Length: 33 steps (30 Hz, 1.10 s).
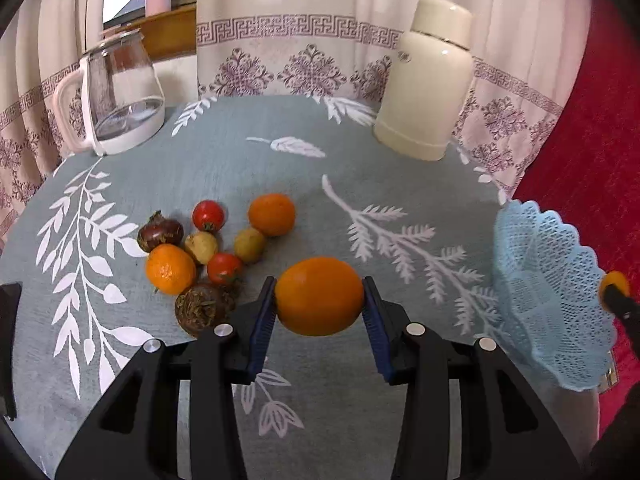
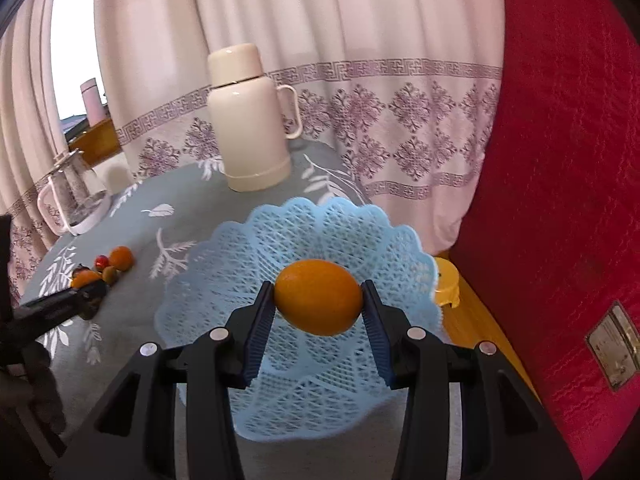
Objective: Organize fruits
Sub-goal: 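Carry the orange into the blue basket with the right gripper while the left gripper grasps another orange, then lower the orange held in the left gripper into the blue basket and open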
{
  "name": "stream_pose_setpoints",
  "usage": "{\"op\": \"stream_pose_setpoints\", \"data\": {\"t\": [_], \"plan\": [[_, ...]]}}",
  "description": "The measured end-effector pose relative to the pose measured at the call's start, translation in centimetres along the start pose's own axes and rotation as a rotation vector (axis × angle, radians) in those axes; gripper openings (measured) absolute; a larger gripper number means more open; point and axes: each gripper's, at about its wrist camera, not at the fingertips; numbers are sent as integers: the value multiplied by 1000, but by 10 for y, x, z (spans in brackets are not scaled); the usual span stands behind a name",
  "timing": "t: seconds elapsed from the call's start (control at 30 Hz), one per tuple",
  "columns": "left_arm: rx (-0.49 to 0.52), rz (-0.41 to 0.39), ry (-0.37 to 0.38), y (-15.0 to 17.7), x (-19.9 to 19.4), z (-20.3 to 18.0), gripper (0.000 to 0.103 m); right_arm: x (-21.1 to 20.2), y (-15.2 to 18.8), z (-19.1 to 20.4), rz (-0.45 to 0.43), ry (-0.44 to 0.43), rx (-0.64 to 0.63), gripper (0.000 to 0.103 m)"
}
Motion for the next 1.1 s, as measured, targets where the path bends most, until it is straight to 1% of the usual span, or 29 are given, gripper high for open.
{"op": "stream_pose_setpoints", "data": {"t": [0.4, 0.57, 0.8, 0.9, 0.93, 0.97, 1.1], "plan": [[33, -57, 41, -4, -36, -25, 43, 3, 10, -13, 45, 39, -15, 44], [43, -62, 57, -2, -43, -36, 43, 0, 10, -16, 47, 38, -16, 44], [55, -69, 62, -1, -49, -46, 43, 2, 18, -18, 71, 35, -20, 45], [60, -70, 65, -1, -51, -47, 44, -1, 17, -19, 62, 24, -6, 48], [62, -70, 66, -1, -51, -49, 44, -3, 16, -20, 53, 27, -3, 52], [63, -70, 66, -1, -52, -50, 44, -4, 15, -20, 46, 26, 1, 53], [74, -69, 72, -1, -53, -56, 44, -10, 12, -24, 26, 23, 19, 53]]}}
Point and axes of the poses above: each gripper's, at about its wrist camera, not at the fingertips, and x roughly the way its jaws point, z to its left, y to its underside, and after that the axes turned 4 degrees about -y, right-handed
